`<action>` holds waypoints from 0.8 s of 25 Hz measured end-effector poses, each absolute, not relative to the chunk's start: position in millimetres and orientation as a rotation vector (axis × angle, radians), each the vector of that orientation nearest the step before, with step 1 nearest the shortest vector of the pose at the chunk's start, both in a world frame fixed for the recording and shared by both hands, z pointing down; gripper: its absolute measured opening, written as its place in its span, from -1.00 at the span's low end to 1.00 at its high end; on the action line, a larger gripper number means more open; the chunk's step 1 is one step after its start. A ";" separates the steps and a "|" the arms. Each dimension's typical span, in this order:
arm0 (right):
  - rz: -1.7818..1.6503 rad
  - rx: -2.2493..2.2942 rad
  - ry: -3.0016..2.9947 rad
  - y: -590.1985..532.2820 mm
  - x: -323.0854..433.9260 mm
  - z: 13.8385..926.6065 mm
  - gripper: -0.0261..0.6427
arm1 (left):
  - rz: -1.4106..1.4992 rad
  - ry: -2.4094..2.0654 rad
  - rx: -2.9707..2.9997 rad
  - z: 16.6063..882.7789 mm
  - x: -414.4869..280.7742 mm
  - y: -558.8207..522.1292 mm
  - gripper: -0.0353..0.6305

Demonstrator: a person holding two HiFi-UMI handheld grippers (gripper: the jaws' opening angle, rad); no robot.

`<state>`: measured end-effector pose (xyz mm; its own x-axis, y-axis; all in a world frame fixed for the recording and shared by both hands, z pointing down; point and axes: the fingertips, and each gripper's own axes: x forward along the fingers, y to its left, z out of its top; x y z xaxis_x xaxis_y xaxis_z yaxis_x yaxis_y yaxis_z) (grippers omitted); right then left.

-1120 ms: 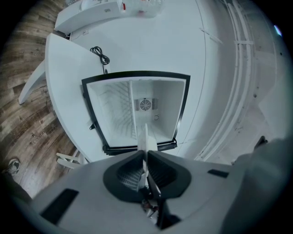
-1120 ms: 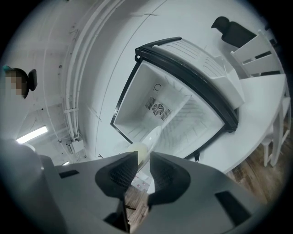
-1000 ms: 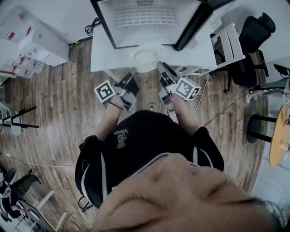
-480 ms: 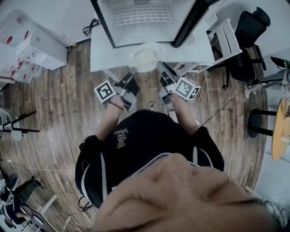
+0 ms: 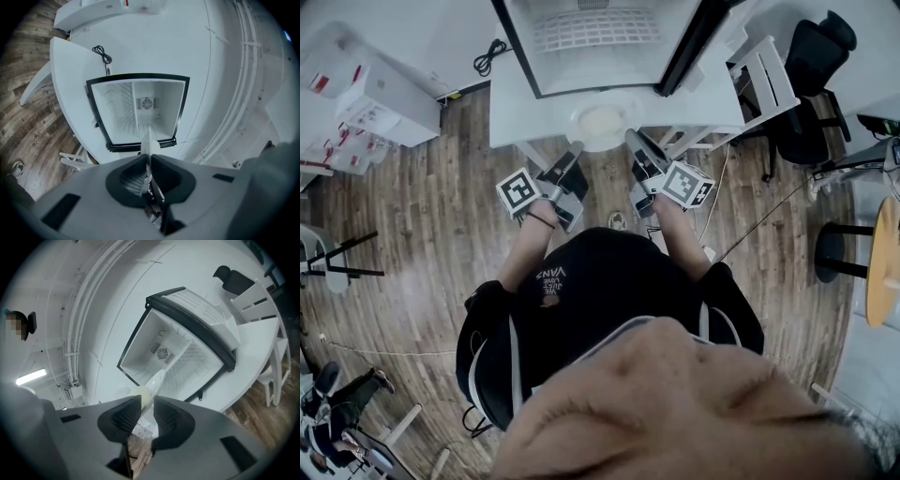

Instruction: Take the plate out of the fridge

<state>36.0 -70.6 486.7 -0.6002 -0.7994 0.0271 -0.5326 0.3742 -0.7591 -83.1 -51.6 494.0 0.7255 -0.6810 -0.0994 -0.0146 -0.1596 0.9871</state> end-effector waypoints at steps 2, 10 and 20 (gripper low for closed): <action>-1.075 -1.170 2.294 -68.7 36.3 487.0 -0.66 | -0.639 -0.567 1.640 494.7 -82.9 -50.4 -0.77; -1.085 -1.169 2.283 -61.2 31.6 485.9 -0.66 | -0.636 -0.555 1.640 494.7 -85.8 -45.6 -0.77; -1.081 -1.180 2.287 -62.1 31.4 486.6 -0.66 | -0.630 -0.552 1.639 495.2 -86.4 -47.1 -0.77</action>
